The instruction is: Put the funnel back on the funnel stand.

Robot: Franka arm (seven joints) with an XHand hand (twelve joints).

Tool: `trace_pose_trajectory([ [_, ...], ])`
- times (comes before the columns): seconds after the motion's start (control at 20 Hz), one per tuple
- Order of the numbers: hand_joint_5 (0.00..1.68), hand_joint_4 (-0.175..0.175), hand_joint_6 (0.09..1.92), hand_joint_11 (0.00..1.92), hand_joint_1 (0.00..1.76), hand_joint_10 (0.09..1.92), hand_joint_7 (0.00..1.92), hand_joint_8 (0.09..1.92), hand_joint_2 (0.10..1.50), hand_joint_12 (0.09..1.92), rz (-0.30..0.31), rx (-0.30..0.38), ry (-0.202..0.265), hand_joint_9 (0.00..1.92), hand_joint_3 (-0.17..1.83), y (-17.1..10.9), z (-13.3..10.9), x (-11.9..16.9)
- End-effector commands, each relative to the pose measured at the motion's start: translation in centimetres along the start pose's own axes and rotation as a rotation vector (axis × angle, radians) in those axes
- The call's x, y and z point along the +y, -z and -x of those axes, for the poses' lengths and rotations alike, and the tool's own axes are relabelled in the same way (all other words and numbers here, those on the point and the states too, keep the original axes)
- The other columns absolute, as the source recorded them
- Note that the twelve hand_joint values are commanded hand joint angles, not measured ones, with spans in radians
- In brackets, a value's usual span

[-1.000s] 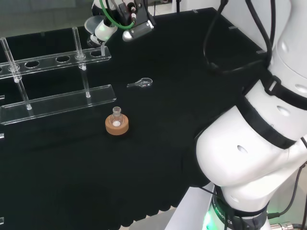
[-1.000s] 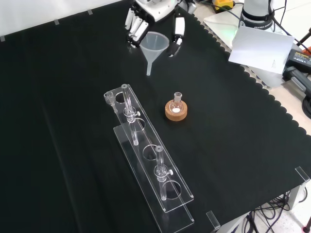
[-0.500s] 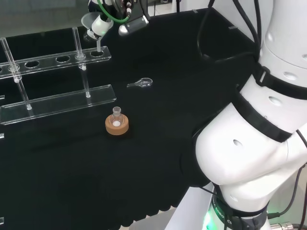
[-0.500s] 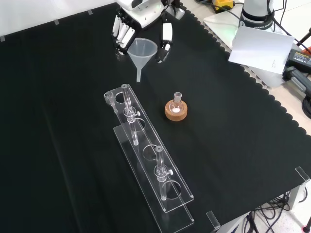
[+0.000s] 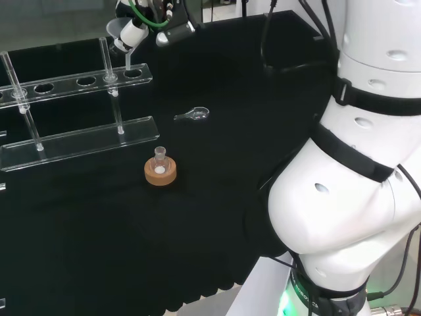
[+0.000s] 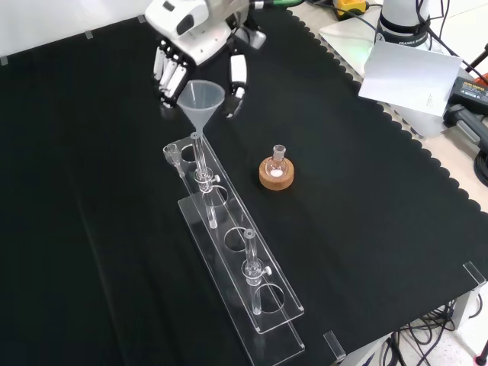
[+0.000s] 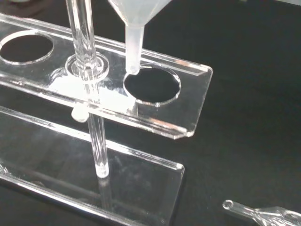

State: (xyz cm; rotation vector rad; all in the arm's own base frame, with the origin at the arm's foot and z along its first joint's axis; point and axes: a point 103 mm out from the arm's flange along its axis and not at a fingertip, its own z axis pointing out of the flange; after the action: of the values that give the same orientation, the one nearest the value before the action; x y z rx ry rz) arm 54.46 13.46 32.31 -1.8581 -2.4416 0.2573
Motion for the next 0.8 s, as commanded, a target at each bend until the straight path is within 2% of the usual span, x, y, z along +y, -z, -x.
trace_pose_trajectory([
  [0.05, 0.90, -0.018, 0.68, 0.95, 0.79, 0.18, 0.81, 0.64, 0.83, 0.99, -0.009, 0.010, 0.011, 1.22, 0.50, -0.6, 0.2, 1.5],
  [0.8, 0.90, -0.019, 0.67, 0.95, 0.80, 0.17, 0.80, 0.64, 0.83, 1.00, -0.067, 0.012, -0.010, 1.22, 0.50, -2.9, 1.4, 1.9],
])
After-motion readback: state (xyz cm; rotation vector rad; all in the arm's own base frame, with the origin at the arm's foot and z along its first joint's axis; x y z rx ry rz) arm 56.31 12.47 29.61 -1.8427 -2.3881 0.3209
